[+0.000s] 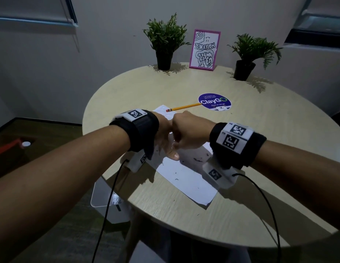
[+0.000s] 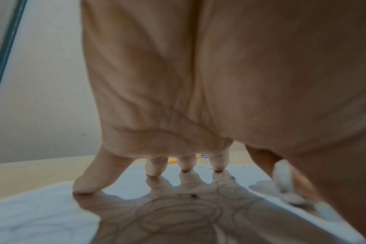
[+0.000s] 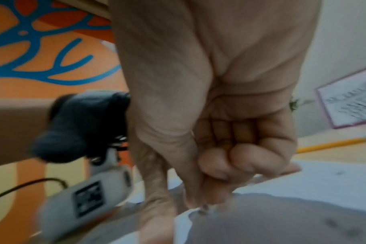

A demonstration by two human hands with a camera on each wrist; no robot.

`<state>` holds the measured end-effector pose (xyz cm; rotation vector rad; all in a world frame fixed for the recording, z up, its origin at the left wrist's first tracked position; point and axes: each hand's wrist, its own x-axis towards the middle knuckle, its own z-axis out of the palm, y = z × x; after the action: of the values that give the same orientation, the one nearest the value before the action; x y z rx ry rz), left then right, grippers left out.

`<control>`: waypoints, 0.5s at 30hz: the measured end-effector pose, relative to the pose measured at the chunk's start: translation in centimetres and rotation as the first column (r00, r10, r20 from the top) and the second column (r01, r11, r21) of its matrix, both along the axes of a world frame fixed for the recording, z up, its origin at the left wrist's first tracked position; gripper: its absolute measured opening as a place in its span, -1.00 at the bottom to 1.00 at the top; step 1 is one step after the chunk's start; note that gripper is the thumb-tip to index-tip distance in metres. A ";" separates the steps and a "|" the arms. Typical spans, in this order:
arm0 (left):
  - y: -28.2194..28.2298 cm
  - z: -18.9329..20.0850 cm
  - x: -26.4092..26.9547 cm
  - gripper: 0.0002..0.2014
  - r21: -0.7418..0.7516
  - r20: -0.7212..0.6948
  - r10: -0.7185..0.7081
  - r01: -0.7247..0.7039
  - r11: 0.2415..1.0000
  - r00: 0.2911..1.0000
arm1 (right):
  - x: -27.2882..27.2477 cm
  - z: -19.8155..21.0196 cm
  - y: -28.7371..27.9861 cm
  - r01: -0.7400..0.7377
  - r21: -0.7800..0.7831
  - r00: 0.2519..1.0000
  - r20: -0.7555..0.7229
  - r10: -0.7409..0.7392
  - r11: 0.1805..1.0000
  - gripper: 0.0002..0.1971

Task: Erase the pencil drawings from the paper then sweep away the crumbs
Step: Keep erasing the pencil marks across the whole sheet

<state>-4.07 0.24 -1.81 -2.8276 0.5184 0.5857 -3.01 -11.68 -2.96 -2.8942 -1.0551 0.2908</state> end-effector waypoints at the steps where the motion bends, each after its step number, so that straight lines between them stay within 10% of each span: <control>1: 0.2 -0.3 0.2 -0.43 -0.004 0.001 -0.002 0.002 1.000 1.000 | 0.6 0.0 -0.3 0.012 0.007 1.000 -0.015 -0.012 1.000 -0.73; 6: 0.5 -1.1 0.4 0.15 0.054 -0.064 0.056 -0.052 0.997 0.996 | 3.4 0.5 -1.4 0.232 0.041 0.967 0.103 -0.235 0.972 -0.59; 12: 0.6 0.3 0.6 -0.68 0.019 -0.058 0.128 -0.127 0.992 0.990 | -0.4 -0.1 0.1 0.011 0.069 0.999 -0.033 -0.009 0.998 -0.71; 15: 0.7 -0.8 0.5 0.02 0.033 -0.077 0.055 -0.053 0.998 0.996 | 2.2 0.3 -1.2 0.168 0.059 0.986 -0.007 -0.167 0.984 -0.71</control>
<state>-3.53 0.95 -2.60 -2.8060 0.4437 0.7103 -0.79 -12.92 -2.62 -2.9042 -0.7982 0.2500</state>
